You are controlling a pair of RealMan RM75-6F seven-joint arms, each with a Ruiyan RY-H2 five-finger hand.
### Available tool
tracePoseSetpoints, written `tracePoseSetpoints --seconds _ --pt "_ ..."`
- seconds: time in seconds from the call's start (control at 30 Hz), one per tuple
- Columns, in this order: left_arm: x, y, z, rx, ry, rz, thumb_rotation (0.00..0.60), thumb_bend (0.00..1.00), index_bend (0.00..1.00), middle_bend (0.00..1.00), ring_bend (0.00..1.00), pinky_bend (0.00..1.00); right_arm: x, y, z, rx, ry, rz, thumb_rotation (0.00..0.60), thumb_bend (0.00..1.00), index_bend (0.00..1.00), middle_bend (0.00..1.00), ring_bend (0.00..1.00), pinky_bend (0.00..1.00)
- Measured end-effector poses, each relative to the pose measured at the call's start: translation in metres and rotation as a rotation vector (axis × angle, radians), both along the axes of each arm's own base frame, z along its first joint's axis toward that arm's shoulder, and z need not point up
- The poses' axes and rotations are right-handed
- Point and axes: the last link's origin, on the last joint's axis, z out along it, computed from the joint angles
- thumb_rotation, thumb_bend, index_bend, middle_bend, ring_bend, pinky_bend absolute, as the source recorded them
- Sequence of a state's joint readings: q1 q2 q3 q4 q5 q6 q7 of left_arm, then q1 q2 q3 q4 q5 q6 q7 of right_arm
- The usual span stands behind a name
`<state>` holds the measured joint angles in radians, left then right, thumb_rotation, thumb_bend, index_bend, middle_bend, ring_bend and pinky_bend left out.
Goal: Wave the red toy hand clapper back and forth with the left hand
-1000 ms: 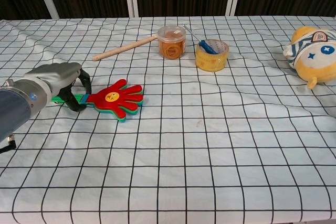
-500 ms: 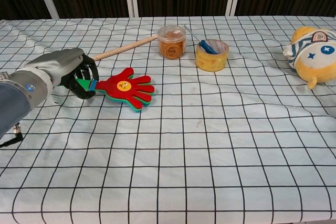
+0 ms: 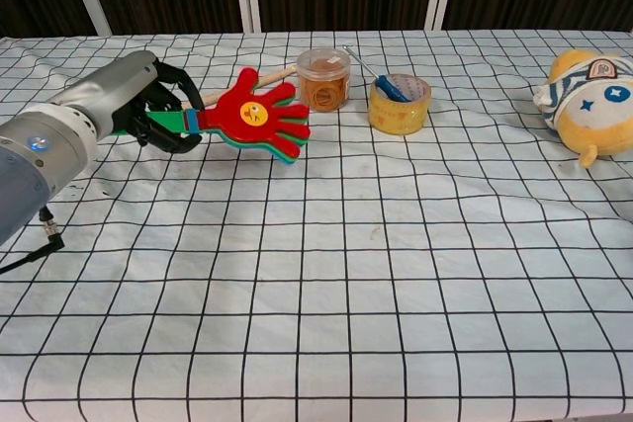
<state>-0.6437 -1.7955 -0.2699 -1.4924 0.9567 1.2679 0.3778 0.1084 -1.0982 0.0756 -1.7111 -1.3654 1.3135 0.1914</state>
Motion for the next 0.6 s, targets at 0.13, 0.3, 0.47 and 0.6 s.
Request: tracePoseSetpoints --seconds 0.13,0.3,0.47,0.6 --pt "0.006 -0.004 0.008 0.020 -0.107 -0.022 0.600 0.53 0.67 0.82 0.71 0.89 0.000 0.000 0.000 0.000 -0.001 -0.001 0.600 0.27 0.00 0.00 0.01 0.18" --pt "0.011 -0.008 0.020 0.033 -0.228 -0.052 0.600 0.53 0.68 0.83 0.79 0.99 0.000 0.000 0.000 0.000 0.002 -0.001 0.600 0.27 0.00 0.00 0.01 0.18" --pt "0.018 -0.014 0.039 0.037 -0.368 -0.089 0.600 0.53 0.68 0.83 0.79 0.99 0.000 0.000 0.001 -0.003 0.009 0.001 0.600 0.27 0.00 0.00 0.01 0.17" --pt "0.025 -0.021 0.058 0.037 -0.494 -0.130 0.600 0.53 0.68 0.83 0.79 0.99 0.000 0.000 0.001 -0.004 0.016 0.004 0.600 0.27 0.00 0.00 0.01 0.18"
